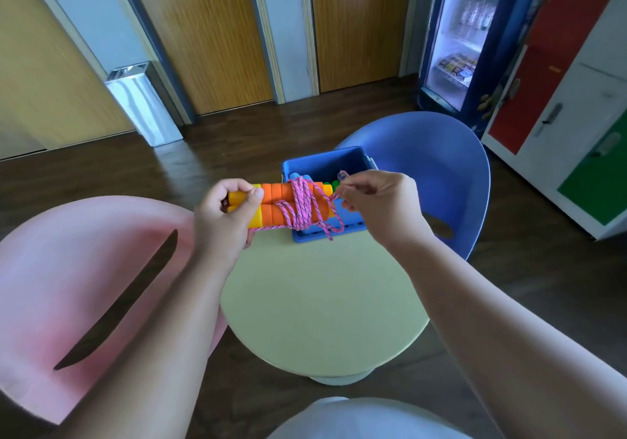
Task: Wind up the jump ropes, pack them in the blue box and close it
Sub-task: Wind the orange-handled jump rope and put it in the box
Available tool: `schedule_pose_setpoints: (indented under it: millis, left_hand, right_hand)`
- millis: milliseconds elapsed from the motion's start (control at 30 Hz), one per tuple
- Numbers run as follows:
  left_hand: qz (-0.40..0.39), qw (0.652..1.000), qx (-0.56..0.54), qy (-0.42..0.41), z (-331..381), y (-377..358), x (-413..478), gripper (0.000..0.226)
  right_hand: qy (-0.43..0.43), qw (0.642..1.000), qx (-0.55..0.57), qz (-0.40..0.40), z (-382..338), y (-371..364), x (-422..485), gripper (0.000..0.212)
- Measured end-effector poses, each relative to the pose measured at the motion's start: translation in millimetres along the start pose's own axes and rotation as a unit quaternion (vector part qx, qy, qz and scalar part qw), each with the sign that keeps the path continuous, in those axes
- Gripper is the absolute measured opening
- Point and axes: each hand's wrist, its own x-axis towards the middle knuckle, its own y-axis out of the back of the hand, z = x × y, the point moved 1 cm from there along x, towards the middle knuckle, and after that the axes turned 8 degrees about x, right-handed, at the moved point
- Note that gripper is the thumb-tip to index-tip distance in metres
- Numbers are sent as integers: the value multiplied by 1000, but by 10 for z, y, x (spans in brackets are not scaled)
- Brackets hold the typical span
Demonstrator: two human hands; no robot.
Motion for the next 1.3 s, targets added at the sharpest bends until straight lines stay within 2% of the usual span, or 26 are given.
schedule_pose_setpoints:
  millis: [100,333,467,567,767,867,933,1000,1100,1133,1200,1300]
  left_hand:
    - [-11,998,46,-43,-81,-53,-18,15]
    - [-8,985,115,-132,-201,-263,-172,9]
    - [13,981,131,-144,-245,-394,-260,8]
    - [16,983,121,-134,-250,-495,-396,12]
    - [3,982,147,-114,-301,-552,-461,4]
    - [2,987,149,-68,-343,-516,-444,10]
    - [1,991,128,-30,-396,-503,-445,12]
    - [1,994,107,-6,-415,-502,-483,12]
    - [13,998,62,21,-352,-517,-540,14]
    - [19,998,50,28,-318,-528,-554,15]
    - [19,999,25,45,-249,-564,-583,14]
    - [11,996,-39,85,-165,-639,-651,15]
  right_hand:
    - [29,998,-39,-41,4,0,-43,5]
    - [63,990,-117,-54,81,-86,-67,7]
    - [20,995,-95,-38,200,-151,-68,10]
    - [8,997,-70,-46,211,-232,-135,9]
    - [-14,997,-55,-58,303,-287,-221,13]
    - [-49,994,-31,-89,418,-202,-231,19]
    - [-65,990,-48,-116,483,-174,-229,32]
    - [-62,989,-60,-123,528,-132,-223,35]
    - [-27,994,-60,-84,566,-79,-230,15]
    - [-25,996,-61,-65,580,-67,-242,14]
    - [-41,997,-50,-41,604,-33,-263,26]
    - [-71,995,18,-70,601,25,-268,36]
